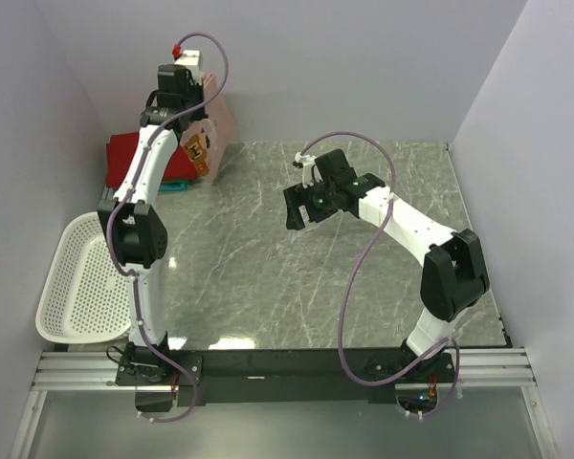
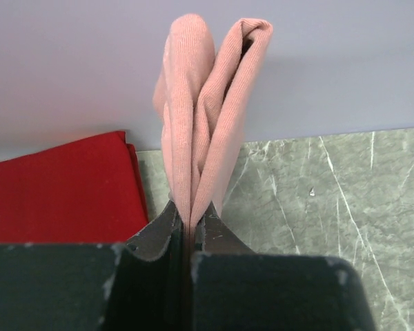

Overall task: Fold and stack the t-shirts
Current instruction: Neatly place the folded tshirt to the corner

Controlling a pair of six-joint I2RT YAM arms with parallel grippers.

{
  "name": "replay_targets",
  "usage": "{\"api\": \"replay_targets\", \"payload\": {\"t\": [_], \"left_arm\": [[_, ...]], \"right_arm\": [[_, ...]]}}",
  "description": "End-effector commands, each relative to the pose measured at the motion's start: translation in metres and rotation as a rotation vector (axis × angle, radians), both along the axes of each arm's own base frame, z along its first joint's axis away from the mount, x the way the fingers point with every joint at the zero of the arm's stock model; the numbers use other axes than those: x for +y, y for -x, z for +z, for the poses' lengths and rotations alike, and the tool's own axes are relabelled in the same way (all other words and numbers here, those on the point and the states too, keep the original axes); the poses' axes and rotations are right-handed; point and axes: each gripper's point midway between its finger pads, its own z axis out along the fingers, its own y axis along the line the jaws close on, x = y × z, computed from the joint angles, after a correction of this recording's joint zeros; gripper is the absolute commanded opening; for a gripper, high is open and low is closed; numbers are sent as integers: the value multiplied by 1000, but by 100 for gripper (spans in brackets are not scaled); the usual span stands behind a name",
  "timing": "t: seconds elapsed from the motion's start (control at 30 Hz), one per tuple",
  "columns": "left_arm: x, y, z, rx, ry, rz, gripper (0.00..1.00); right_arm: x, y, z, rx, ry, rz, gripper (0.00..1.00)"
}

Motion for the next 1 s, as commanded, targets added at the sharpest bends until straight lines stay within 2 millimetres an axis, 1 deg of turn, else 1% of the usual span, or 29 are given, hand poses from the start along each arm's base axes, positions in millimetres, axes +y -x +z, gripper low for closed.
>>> {"api": "replay_targets", "payload": {"t": [0.0, 0.03, 0.17, 0.4, 0.5, 0.63, 0.7, 0.73, 0.8, 0.83, 0.9, 0.93, 0.97], "left_arm": [[-2, 16, 94, -197, 35, -23, 0], [-1, 18, 99, -207, 30, -23, 0], [2, 21, 104, -214, 13, -26, 0], [15, 22, 101, -208, 12, -16, 0], [22, 19, 90, -186, 14, -2, 0], [40, 15, 79, -174, 8, 29, 0], [45, 13, 73, -162, 8, 37, 0], [50, 10, 66, -148, 6, 43, 0], [56, 8, 59, -133, 6, 54, 0], [64, 5, 52, -122, 3, 66, 0], [70, 3, 47, -117, 2, 75, 0], [70, 2, 43, -111, 5, 75, 0], [85, 1, 41, -108, 6, 98, 0]], "right_arm": [[4, -7, 9, -23, -18, 5, 89], [4, -7, 8, -21, -16, 4, 89], [3, -7, 6, -16, -15, 2, 89], [6, -9, 3, -7, -9, 5, 89], [6, -10, 1, -2, -8, 2, 89], [7, -11, 0, 4, -7, 2, 89], [8, -12, 1, 0, -10, 3, 89], [8, -11, 0, 5, -8, 4, 89], [8, -12, -1, 7, -6, 3, 89], [8, -12, 0, 7, -6, 5, 89], [8, -12, -1, 8, -5, 4, 88], [8, -11, -1, 10, -4, 3, 89], [8, -11, -1, 9, -5, 3, 89]]}}
